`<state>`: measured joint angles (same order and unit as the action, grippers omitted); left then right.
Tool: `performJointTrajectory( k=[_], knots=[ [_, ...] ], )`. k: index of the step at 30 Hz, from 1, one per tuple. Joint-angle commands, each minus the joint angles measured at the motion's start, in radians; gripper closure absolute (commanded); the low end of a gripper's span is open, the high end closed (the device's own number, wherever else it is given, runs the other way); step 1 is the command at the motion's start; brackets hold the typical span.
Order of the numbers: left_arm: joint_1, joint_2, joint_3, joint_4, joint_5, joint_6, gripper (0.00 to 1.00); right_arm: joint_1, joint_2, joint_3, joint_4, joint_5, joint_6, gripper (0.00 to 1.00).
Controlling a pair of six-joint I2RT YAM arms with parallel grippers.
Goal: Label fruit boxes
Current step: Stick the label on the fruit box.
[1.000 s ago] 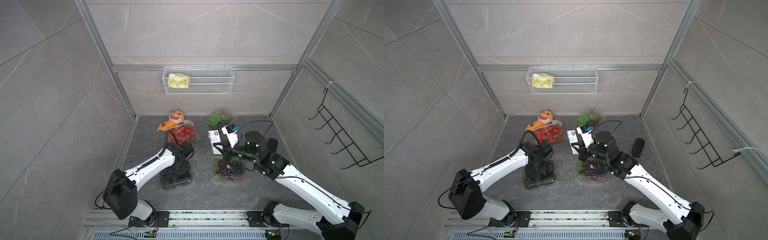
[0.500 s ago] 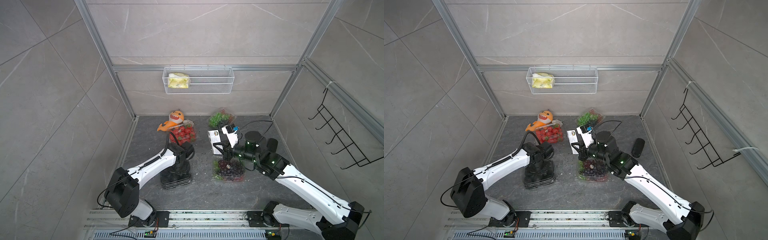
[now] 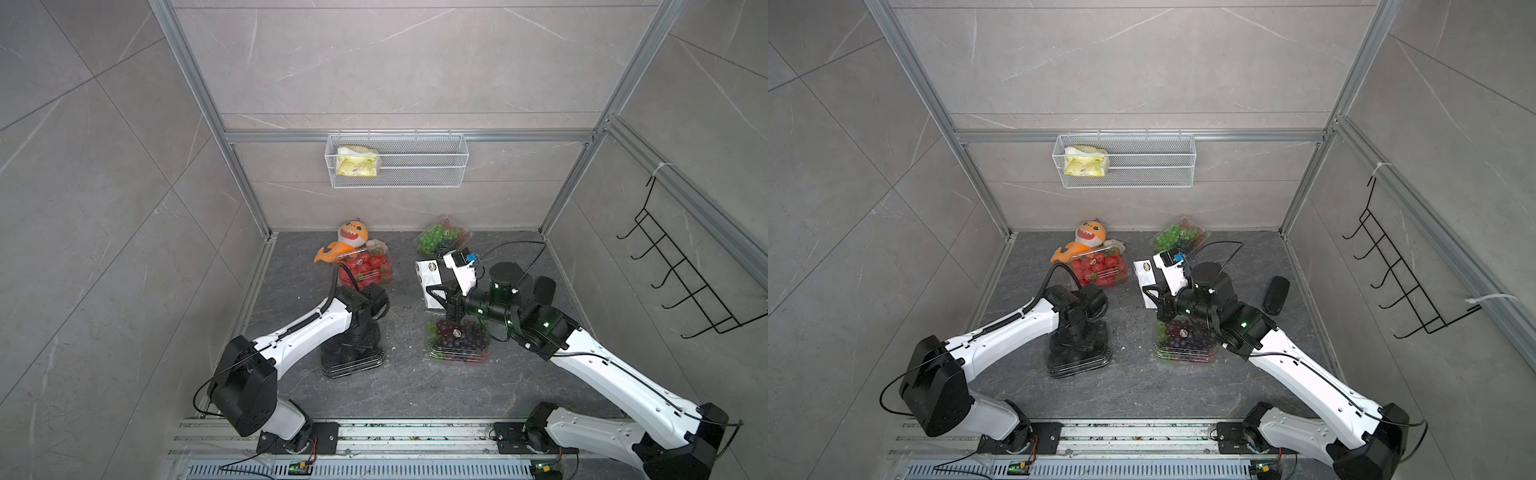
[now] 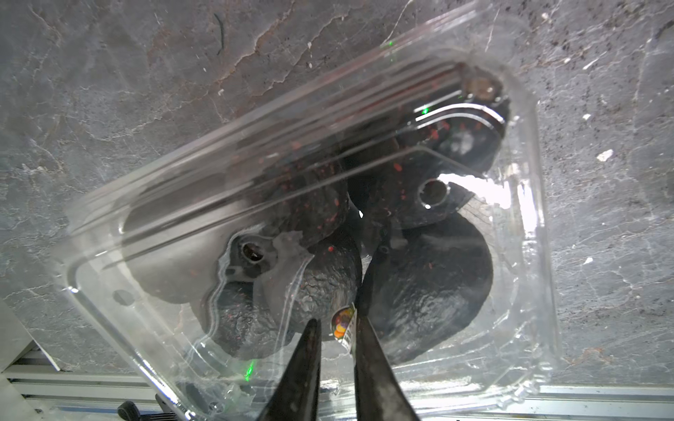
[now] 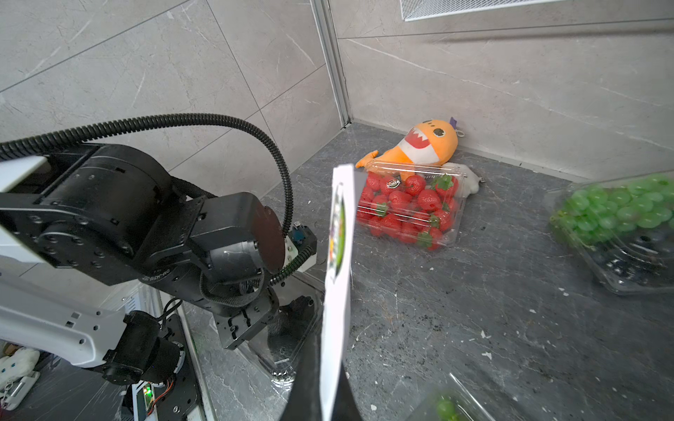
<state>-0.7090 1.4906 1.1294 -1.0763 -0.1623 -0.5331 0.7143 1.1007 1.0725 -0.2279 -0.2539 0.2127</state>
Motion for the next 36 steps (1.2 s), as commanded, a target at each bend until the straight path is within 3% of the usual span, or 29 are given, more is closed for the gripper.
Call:
performJointTrajectory(
  k=[1,8,16,32,36],
  knots=[
    [-0.003,-0.032,0.028,-0.086,-0.070,0.007,0.79,0.007,-0.009,-0.009,0.020,-0.004,-0.003,1.00],
    [-0.003,-0.037,0.048,-0.131,-0.142,0.005,0.83,0.007,-0.008,-0.009,0.021,-0.006,-0.003,1.00],
    [-0.002,-0.041,0.023,-0.043,-0.023,0.018,0.84,0.007,-0.004,-0.010,0.020,-0.005,-0.004,1.00],
    [0.000,-0.031,0.055,-0.161,-0.190,0.016,0.86,0.007,-0.001,-0.010,0.022,-0.006,-0.004,1.00],
    [0.005,-0.031,0.043,-0.129,-0.147,0.027,0.85,0.007,0.002,-0.009,0.022,-0.010,-0.002,1.00]
  ],
)
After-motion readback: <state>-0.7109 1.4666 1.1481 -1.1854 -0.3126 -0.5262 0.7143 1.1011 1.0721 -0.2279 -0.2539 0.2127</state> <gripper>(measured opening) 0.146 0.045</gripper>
